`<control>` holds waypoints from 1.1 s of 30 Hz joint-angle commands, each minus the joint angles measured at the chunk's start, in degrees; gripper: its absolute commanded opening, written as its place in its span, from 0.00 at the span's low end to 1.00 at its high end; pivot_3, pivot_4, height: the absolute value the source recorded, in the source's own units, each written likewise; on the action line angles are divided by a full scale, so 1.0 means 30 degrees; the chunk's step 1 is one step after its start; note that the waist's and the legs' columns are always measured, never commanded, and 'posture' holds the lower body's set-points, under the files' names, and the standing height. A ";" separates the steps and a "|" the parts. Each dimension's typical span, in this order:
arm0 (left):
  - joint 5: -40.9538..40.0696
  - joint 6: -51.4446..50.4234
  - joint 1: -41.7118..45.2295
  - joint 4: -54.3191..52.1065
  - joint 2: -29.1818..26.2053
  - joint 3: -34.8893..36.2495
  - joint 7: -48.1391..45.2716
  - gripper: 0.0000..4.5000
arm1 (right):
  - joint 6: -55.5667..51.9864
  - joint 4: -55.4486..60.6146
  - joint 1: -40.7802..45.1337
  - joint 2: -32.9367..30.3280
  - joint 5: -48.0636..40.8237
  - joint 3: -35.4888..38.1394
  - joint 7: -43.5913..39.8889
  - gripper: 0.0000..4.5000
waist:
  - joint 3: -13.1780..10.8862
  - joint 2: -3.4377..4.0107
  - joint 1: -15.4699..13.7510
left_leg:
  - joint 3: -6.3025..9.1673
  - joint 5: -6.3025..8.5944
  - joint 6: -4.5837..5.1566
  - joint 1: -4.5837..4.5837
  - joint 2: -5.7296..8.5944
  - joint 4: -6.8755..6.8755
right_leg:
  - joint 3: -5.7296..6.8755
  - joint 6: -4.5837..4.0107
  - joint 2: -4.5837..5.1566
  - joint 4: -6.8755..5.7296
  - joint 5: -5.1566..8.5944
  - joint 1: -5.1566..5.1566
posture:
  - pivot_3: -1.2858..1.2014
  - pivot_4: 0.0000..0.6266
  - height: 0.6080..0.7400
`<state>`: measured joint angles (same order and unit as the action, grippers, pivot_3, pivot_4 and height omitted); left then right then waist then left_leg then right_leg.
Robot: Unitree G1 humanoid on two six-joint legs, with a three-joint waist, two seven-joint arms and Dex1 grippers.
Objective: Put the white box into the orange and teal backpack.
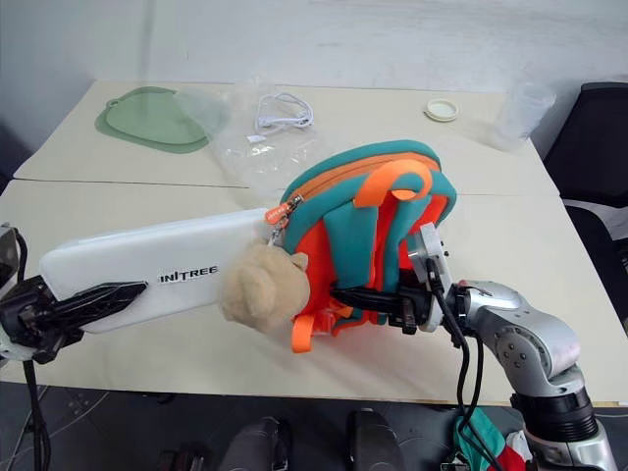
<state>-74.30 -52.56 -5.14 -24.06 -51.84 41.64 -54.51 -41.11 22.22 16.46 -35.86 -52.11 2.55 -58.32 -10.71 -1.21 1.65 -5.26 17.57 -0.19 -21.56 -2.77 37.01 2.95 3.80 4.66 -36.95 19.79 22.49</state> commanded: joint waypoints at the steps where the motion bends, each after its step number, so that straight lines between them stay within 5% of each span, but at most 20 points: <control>1: -0.2661 -0.0286 0.0593 -0.0508 -0.0510 0.0875 0.0081 0.27 | 0.0206 0.0227 0.0060 0.0064 -0.0157 0.0213 -0.0104 0.01 | 0.0000 0.0000 0.0000 | 0.0001 0.0000 0.0000 0.0001 0.0001 0.0001 | -0.0001 0.0000 0.0000 -0.0003 0.0000 -0.0001 | 0.52 0.24 1.00; 6: -0.4808 -0.1397 -0.0284 -0.0971 -0.1299 0.1955 0.0610 0.27 | 0.0060 0.0245 0.0054 -0.0039 -0.0253 0.0261 -0.0157 0.01 | -0.0002 0.0005 0.0041 | 0.0005 -0.0002 -0.0003 0.0001 -0.0002 -0.0003 | -0.0002 0.0000 0.0002 -0.0003 0.0000 0.0001 | 0.52 0.24 1.00; 15: 0.3472 0.3904 0.0337 -0.1363 0.0311 -0.1827 -0.0179 0.27 | -0.0179 0.0353 0.0277 0.0067 -0.0384 0.0167 -0.0036 0.01 | 0.0001 -0.0002 -0.0078 | 0.0002 -0.0013 0.0005 0.0013 0.0009 0.0021 | 0.0000 0.0003 -0.0007 -0.0020 -0.0003 -0.0019 | 0.52 0.24 1.00; 22: 0.6628 0.6250 0.1528 -0.0267 0.0233 -0.3585 -0.0874 0.27 | -0.0432 0.0536 0.0118 -0.0062 -0.0556 0.0212 -0.0030 0.01 | 0.0002 -0.0001 -0.0026 | -0.0007 -0.0013 0.0009 0.0012 0.0007 -0.0005 | -0.0008 0.0005 -0.0008 -0.0004 -0.0010 -0.0011 | 0.52 0.24 1.00; 33: 0.9743 0.4291 1.1268 0.0652 0.0880 -1.2082 0.0970 0.27 | -0.0494 0.0745 -0.0051 -0.0287 -0.0469 0.0030 -0.0374 0.01 | 0.0006 -0.0015 -0.0533 | -0.0013 -0.0030 0.0029 -0.0011 0.0028 0.0044 | -0.0008 0.0056 -0.0021 -0.0005 -0.0042 -0.0026 | 0.52 0.24 1.00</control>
<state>-46.46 -38.70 27.03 -21.55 -49.92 8.99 -51.46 -42.68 22.59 16.45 -36.41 -52.75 2.57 -58.89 -10.69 -1.25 0.05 -5.33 17.47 -0.11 -21.59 -2.67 37.16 2.91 3.98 4.59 -36.97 19.66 22.41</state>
